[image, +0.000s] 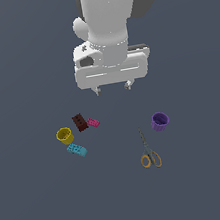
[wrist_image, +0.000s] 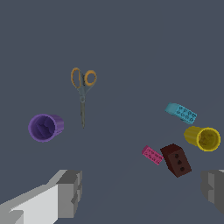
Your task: Pick up a designated object from a clutter of objects.
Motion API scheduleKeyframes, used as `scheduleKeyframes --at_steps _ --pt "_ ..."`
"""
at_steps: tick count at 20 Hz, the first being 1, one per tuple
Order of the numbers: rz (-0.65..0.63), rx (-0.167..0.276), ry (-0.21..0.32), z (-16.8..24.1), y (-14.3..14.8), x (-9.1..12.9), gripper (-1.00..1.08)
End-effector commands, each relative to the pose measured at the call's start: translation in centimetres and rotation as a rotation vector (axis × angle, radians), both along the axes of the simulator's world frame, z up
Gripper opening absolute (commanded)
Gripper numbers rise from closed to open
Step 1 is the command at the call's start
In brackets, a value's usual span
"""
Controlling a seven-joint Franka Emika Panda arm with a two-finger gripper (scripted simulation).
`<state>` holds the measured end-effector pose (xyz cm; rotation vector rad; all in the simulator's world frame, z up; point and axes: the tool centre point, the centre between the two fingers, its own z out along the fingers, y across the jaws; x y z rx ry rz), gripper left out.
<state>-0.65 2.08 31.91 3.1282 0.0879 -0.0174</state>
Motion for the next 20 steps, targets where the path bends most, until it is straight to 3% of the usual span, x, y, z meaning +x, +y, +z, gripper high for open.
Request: scheduleKeyframes --at_steps 1,10,20 --pt "0.0 0.0 0.0 0.0 0.0 0.0 1.0" --pt "0.013 -0.027 0.016 -0.6 -2.1 -0.2 1.0" --pt "0.02 -0.026 0.015 -0.9 -2.5 -0.1 1.0"
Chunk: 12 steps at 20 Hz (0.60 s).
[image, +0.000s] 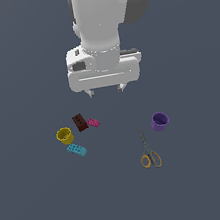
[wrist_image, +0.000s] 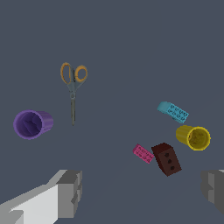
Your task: Pick up a designated object from a clutter of objects.
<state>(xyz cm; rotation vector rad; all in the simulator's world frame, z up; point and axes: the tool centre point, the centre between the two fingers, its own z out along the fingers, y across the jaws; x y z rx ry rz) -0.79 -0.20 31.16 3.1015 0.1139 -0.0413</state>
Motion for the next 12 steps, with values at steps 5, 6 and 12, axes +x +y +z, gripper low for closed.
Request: scheduleKeyframes --at_steps 5,6,12 --pt "0.026 0.001 0.001 -1.4 -1.6 0.5 1.0" --pt "0.032 0.001 0.001 -1.7 -1.9 0.6 1.0" --pt "0.082 0.004 0.002 -4.3 -4.9 1.2 1.0"
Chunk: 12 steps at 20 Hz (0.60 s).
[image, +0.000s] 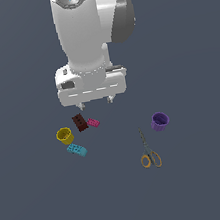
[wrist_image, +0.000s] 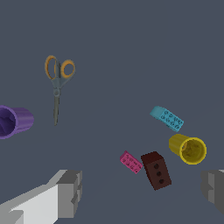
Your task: Pick up a designated object from a clutter of objects.
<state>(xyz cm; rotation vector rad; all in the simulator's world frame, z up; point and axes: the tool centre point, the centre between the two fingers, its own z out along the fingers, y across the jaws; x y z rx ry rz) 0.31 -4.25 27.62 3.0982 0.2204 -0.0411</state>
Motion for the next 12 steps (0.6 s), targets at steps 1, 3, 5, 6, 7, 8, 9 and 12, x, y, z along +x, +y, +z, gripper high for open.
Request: scheduleKeyframes --at_steps 1,3,5,6,7,8,9,12 --pt "0.024 0.001 0.001 -1.3 -1.5 0.2 1.0" --pt "0.047 0.003 0.001 -2.5 -2.9 0.4 1.0" --pt "0.072 0.005 0.001 -3.8 -4.4 0.5 1.0" --pt "0.084 0.007 0.001 -4.5 -5.2 0.5 1.0" --pt "0.097 0.008 0.001 -5.2 -6.0 0.5 1.0" --pt "0.109 0.009 0.001 -5.8 -6.7 0.5 1.0" --pt "0.122 0.011 0.0 -6.5 -7.5 0.5 1.0" --pt "0.159 0.015 -0.001 -8.5 -9.7 0.3 1.0"
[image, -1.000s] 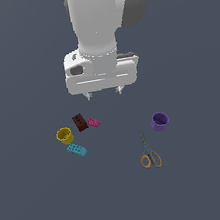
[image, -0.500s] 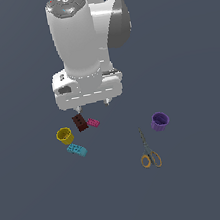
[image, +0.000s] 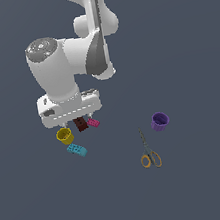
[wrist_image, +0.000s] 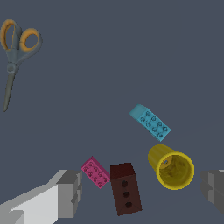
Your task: Pick up a designated object from a clutter of objects.
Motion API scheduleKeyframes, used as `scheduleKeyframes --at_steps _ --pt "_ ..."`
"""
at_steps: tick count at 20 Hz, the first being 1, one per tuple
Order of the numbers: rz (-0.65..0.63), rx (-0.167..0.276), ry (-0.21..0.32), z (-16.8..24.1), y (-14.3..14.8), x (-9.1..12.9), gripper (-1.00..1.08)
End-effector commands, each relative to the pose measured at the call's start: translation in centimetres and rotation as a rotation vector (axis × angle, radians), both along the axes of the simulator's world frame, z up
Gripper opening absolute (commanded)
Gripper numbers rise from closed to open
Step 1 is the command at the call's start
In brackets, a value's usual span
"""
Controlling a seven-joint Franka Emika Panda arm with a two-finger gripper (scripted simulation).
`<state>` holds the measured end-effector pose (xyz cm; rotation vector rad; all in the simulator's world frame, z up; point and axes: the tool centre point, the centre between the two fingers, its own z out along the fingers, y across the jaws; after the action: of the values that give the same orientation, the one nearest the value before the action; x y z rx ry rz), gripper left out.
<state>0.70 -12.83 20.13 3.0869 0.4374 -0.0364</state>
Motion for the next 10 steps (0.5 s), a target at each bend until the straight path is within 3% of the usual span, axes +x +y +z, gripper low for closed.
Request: scheduleKeyframes --at_steps 1,10 --pt "0.032 0.004 -0.001 -1.7 -1.9 -0.2 1.0" --pt "0.132 0.019 -0.009 -7.2 -7.8 -1.9 1.0"
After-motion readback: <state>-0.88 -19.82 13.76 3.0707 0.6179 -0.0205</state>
